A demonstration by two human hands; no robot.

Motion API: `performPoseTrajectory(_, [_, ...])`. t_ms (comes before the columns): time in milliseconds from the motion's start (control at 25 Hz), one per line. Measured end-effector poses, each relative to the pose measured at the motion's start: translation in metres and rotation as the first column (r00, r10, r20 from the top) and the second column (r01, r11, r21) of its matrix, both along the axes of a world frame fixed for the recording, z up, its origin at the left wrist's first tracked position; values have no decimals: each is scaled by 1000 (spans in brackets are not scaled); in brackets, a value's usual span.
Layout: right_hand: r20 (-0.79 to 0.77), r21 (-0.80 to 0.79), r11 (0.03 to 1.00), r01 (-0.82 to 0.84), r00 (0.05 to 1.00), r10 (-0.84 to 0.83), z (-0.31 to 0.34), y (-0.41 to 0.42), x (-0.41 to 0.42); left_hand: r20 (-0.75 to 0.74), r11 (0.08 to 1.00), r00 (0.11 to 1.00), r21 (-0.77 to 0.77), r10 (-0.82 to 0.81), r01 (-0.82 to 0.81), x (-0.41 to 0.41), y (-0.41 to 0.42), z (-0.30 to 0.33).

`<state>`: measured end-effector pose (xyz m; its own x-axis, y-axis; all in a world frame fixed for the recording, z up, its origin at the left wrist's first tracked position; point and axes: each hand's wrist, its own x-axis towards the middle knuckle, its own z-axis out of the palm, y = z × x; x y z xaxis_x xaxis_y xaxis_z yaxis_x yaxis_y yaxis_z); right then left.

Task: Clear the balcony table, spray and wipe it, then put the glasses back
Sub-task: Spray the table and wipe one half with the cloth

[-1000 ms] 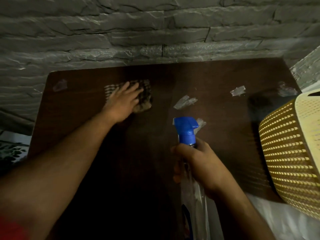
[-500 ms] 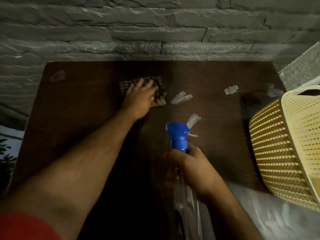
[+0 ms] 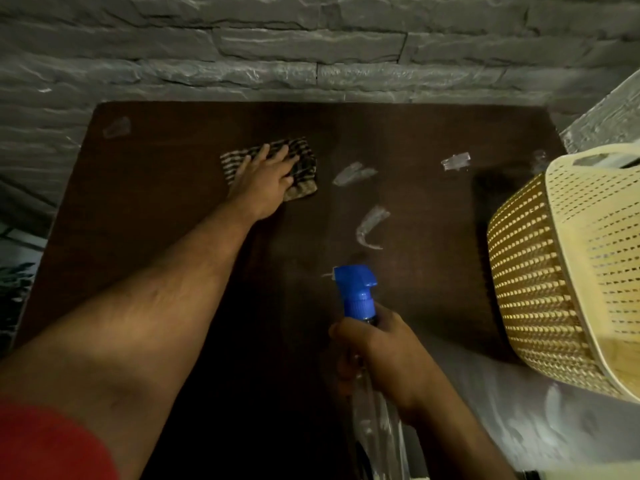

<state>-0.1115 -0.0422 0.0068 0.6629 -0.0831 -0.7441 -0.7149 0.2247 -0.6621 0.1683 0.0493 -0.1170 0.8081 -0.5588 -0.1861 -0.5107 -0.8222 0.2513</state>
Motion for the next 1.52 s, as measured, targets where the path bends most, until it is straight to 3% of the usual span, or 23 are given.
performPoseTrajectory(240, [36, -11, 999, -53, 998, 54, -10, 3, -26, 10, 1000, 1000, -21, 6, -6, -52, -5, 8])
performPoseTrajectory(400, [98, -30, 996, -84, 991, 86, -7, -7, -30, 42, 970, 971, -54, -236, 238, -154, 42, 0])
performPoseTrajectory(480, [120, -9, 994, -106, 987, 106, -3, -13, -35, 52, 987, 988, -63, -146, 149, -142, 65, -4])
performPoseTrajectory(600, [160, -7, 992, -128, 979, 127, -2, -19, -39, 7, 984, 985, 21, 175, -175, -92, 25, 5])
performPoseTrajectory(640, [176, -17, 991, -134, 975, 135, -1, -21, -39, 8, 985, 986, 51, 167, -167, -97, 7, 7])
performPoseTrajectory(760, [198, -20, 989, -147, 969, 148, 4, -26, -42, 80, 990, 989, 70, -126, 121, -186, 33, -5])
performPoseTrajectory(840, [184, -4, 989, -150, 972, 149, 6, -26, -48, 73, 990, 988, -10, -139, 140, -225, 87, 2])
performPoseTrajectory(920, [159, 13, 987, -158, 975, 154, 5, -22, -53, 40, 1000, 999, -4, -24, 24, -191, 104, 1])
performPoseTrajectory(1040, [121, 22, 992, -124, 985, 120, -7, -5, -51, 42, 988, 988, 33, 148, -149, -112, 52, 1])
performPoseTrajectory(1160, [96, 20, 997, -69, 993, 66, -17, 13, -53, 32, 998, 999, 65, -14, 12, -134, 27, 2])
performPoseTrajectory(1240, [97, 24, 998, -57, 994, 55, -13, 20, -60, 47, 975, 975, 57, -216, 213, -189, 69, -1])
performPoseTrajectory(1320, [101, 22, 999, -42, 994, 39, -8, 23, -66, 74, 964, 962, -17, -262, 264, -215, 123, -1])
performPoseTrajectory(1400, [83, 18, 1000, -13, 996, 12, -10, 25, -75, 58, 992, 991, -31, -124, 126, -185, 141, -6])
performPoseTrajectory(1520, [44, -43, 999, -26, 999, 27, -13, 33, -91, 54, 998, 997, 43, 50, -52, -120, 90, -7])
